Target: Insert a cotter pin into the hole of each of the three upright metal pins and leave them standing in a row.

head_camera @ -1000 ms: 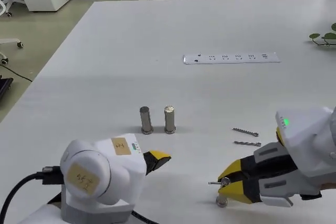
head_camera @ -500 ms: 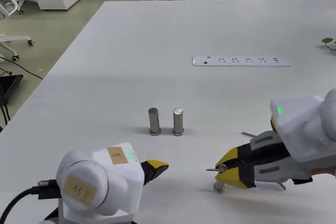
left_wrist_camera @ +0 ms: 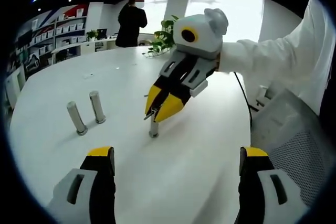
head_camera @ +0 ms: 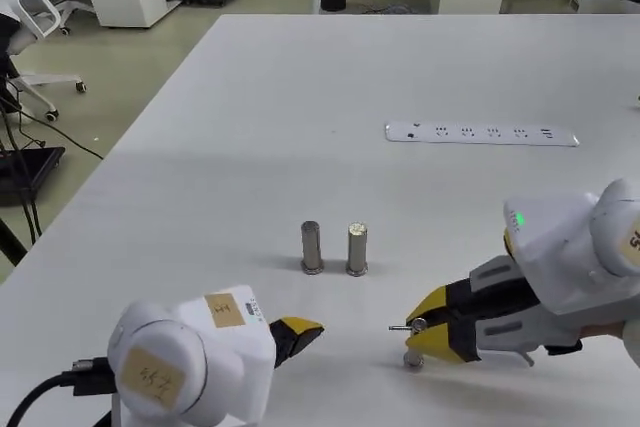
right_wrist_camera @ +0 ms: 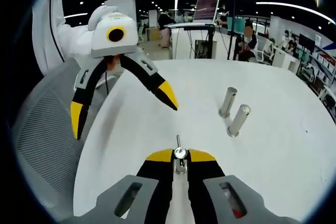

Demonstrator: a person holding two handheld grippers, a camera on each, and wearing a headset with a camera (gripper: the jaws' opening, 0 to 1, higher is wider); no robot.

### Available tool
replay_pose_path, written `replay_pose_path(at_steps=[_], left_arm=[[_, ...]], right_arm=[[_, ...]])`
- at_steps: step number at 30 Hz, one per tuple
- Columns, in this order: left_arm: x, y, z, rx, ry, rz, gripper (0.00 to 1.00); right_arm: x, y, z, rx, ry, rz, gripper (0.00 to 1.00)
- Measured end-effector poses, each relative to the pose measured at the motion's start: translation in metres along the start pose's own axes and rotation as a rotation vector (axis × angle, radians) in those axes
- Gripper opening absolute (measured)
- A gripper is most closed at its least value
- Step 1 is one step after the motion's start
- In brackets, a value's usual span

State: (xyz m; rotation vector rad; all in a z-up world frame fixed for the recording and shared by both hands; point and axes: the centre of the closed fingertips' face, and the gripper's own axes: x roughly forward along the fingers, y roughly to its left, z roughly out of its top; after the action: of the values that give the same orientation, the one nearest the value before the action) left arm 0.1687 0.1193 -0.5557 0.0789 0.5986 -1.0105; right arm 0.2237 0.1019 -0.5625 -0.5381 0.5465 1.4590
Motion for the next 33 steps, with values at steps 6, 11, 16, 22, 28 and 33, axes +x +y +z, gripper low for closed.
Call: replay_pose_path(at_steps=[6, 11, 16, 22, 28, 33], left_arm=[[0.0, -0.001, 0.001, -0.003, -0.005, 0.002, 0.99], [-0.001, -0.002, 0.0, -0.006, 0.002, -0.003, 0.99], [0.0, -0.003, -0.004, -0.014, 0.015, -0.004, 0.99], [0.0, -0.003, -0.006, -0.023, 0.016, -0.005, 0.98], [0.0, -0.004, -0.005, -0.028, 0.012, -0.007, 0.98], [-0.001, -0.003, -0.005, -0.03, 0.012, -0.008, 0.98]], right_arm=[[0.001, -0.002, -0.001, 0.008, 0.006, 0.004, 0.04], [0.001, -0.002, -0.001, 0.003, 0.008, 0.009, 0.04], [0.0, -0.003, -0.002, 0.018, 0.005, 0.012, 0.04], [-0.001, -0.001, -0.003, 0.011, 0.007, 0.01, 0.04], [-0.003, -0.004, 0.003, 0.01, -0.023, -0.018, 0.15], [-0.012, -0.004, 0.009, 0.025, -0.057, -0.04, 0.21]])
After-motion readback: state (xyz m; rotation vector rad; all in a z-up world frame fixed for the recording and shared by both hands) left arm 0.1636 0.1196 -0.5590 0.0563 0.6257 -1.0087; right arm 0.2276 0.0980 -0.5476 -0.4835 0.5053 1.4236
